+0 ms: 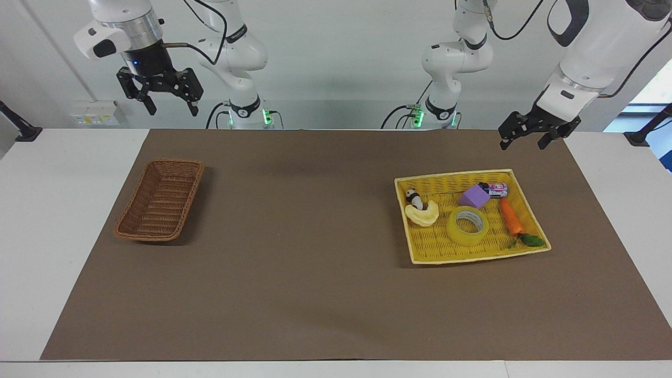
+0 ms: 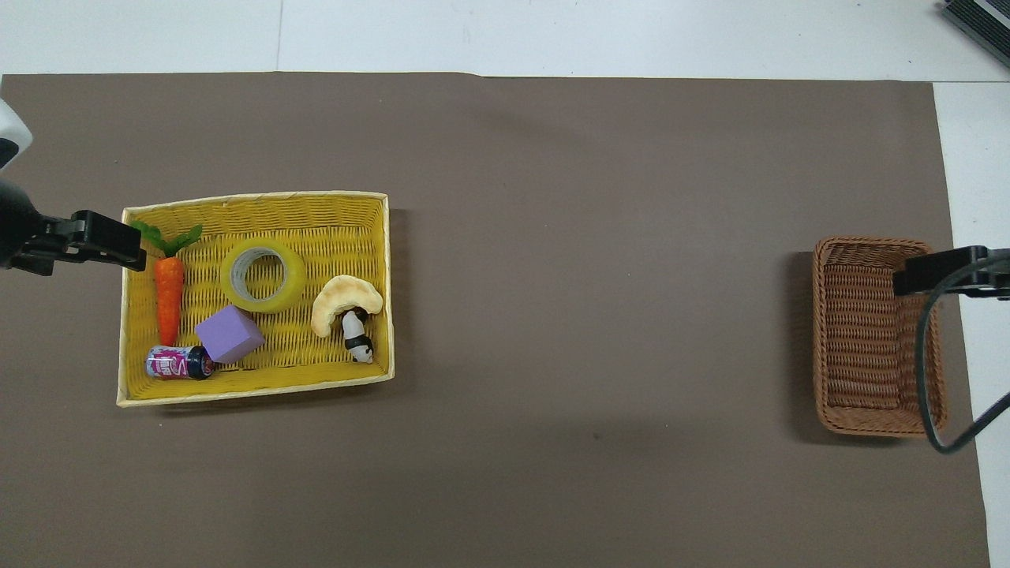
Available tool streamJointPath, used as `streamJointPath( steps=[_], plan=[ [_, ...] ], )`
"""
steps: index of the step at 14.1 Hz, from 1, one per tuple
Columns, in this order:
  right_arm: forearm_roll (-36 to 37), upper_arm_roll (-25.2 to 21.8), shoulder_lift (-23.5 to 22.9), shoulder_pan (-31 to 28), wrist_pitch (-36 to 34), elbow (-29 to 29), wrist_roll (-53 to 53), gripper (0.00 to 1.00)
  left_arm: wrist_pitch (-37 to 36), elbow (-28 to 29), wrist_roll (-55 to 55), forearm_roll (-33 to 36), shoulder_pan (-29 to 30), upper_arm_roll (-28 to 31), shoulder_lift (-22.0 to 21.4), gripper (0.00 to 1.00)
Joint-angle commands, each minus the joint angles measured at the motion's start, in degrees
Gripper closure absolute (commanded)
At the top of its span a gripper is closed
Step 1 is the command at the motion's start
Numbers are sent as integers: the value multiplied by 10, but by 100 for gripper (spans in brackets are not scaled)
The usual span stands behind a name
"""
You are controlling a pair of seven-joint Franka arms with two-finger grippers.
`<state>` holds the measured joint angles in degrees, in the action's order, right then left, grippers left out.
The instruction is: Move tape to another basket
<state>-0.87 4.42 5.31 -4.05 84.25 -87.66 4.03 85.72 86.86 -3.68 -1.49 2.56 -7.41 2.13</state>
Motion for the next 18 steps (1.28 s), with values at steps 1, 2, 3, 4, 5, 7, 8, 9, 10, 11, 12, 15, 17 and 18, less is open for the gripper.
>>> streamJointPath(
  steps=[1,2,3,4,5,7,8,9,10,11,12,15,17,18],
  plan=[
    [-9,2,0,-5,-12,6,-13,0,9,23,24,4,-1,4,-17,0],
    [-9,2,0,-6,-12,6,-13,0,8,22,27,5,1,3,-17,0],
    [-9,2,0,-6,-12,6,-13,0,7,23,27,3,3,3,-17,0],
    [-9,2,0,-6,-11,6,-13,0,5,23,27,3,3,5,-17,0],
    [-9,2,0,-6,-12,6,-13,0,5,24,27,3,3,6,-18,0],
    [-9,2,0,-6,-11,6,-13,0,5,29,28,3,3,6,-20,0],
    [-9,2,0,-6,-12,6,-13,0,5,30,28,3,3,6,-20,0],
    [-9,2,0,-5,-12,6,-13,0,5,30,28,3,3,6,-20,0],
    [-9,2,0,-6,-11,6,-13,0,5,30,28,3,3,6,-21,0],
    [-9,2,0,-6,-12,6,-13,0,5,32,28,3,3,6,-22,0],
    [-9,2,0,-6,-11,6,-13,0,7,36,28,3,3,6,-23,0],
    [-9,2,0,-6,-12,6,-13,0,10,45,28,3,3,6,-27,0],
    [-9,2,0,-6,-11,6,-13,0,14,54,28,3,3,6,-33,0],
    [-9,2,0,-6,-12,6,-13,0,16,59,28,3,3,6,-34,0]
  ],
)
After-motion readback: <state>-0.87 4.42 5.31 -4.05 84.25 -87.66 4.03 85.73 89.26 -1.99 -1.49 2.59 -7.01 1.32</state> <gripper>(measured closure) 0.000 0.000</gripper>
